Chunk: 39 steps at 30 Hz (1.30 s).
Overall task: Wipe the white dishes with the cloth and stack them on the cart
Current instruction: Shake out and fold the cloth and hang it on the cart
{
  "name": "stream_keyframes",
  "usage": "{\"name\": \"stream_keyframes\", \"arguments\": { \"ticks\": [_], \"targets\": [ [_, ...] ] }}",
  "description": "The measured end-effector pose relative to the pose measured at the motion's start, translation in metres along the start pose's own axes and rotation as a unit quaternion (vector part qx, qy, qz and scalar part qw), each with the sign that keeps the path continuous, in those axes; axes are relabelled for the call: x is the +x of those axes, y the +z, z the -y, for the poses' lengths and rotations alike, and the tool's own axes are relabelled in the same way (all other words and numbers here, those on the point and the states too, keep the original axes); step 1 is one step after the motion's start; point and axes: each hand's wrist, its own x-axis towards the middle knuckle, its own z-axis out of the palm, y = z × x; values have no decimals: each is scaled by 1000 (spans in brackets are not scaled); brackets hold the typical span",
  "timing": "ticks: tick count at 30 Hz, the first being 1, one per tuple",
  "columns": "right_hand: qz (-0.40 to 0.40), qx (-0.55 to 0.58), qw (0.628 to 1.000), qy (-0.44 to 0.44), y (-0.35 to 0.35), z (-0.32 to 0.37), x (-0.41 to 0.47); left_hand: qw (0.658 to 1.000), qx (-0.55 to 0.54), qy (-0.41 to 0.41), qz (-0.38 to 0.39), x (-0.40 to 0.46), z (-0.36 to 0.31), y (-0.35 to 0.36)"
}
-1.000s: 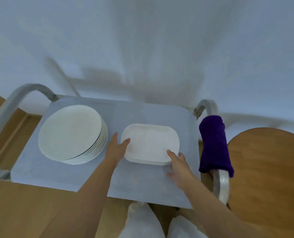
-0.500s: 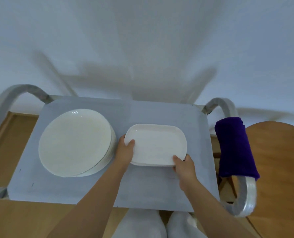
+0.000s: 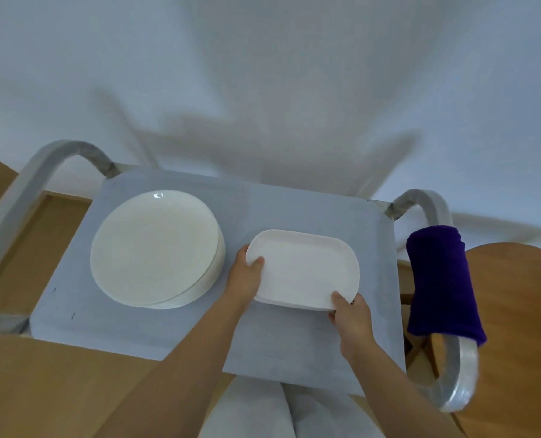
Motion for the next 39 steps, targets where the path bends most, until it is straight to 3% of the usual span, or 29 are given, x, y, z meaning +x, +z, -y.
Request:
{"name": "stream_keyframes", "arguments": {
  "ticks": [3,5,8,10,13,15,17,20,26,33,39],
  "targets": [
    [18,-45,999,-3,-5,6,-4,1000,6,-4,-11,-8,-5,3],
    [-16,-117,992,-41,-6,12,-10,997,59,3,-42,-19,-7,4],
    [-34,-200,946,-251,3,25,-32,990,83,85,-80,-57,-7,-8],
    [49,-199,921,-331,23,34,-48,972,105,185,-100,-84,-6,-28],
    [186,-206,905,-321,66,43,-66,923,164,293,-186,-105,-5,-75],
    [242,-221,901,-285,97,47,-76,902,174,269,-290,-102,-1,-111],
    [264,-214,904,-259,124,48,-81,917,105,155,-353,-92,4,-147],
    [252,-199,922,-219,158,48,-83,952,-18,35,-303,-66,15,-186],
    [174,-114,967,-148,204,34,-84,958,-214,-9,-192,-17,10,-205],
    [56,-99,970,-217,223,17,-85,970,-165,45,-174,1,8,-208],
    [19,-102,962,-251,227,10,-81,975,-93,85,-184,6,17,-210]
  ]
}}
